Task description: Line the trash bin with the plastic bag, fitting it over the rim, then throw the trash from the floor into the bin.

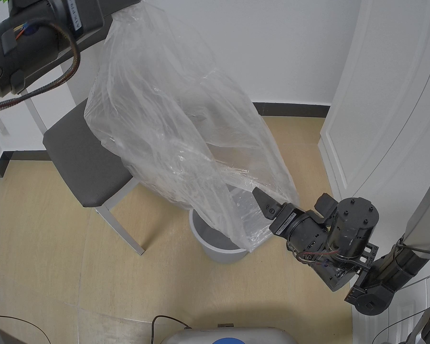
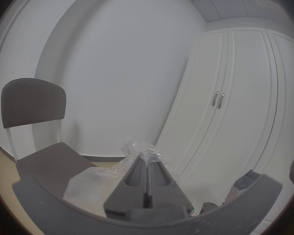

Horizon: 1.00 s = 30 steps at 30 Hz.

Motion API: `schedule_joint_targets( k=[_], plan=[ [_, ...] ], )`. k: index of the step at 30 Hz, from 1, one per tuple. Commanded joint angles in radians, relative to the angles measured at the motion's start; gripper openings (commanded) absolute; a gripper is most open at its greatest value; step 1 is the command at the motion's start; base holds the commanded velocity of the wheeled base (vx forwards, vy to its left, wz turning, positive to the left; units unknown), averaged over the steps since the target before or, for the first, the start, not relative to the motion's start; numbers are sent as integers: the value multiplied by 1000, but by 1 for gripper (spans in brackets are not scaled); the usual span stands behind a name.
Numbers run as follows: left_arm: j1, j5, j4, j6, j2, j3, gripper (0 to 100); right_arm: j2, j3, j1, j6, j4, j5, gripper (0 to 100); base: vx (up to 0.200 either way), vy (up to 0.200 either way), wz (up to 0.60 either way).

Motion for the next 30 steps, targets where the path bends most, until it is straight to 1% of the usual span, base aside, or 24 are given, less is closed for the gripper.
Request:
schedule_joint_targets(
  k=[1, 12, 25, 26, 30],
  plan=[
    [3, 0, 0, -1, 14, -8, 0, 15, 5, 2, 0, 0, 0, 100, 0, 0, 0],
    [11, 2, -1, -13, 23, -42, 0, 21, 17, 14, 13, -2, 2, 100, 0, 0, 0],
    [9, 2, -1, -13, 19, -37, 0, 21, 16, 22, 14, -17, 0, 100, 0, 0, 0],
    [11, 2, 0, -13, 19, -35, 0, 21, 16, 22, 13, -25, 0, 0, 0, 0, 0],
    [11, 2, 2, -13, 19, -28, 0, 8, 28, 32, 13, -36, 2, 0, 0, 0, 0]
  ],
)
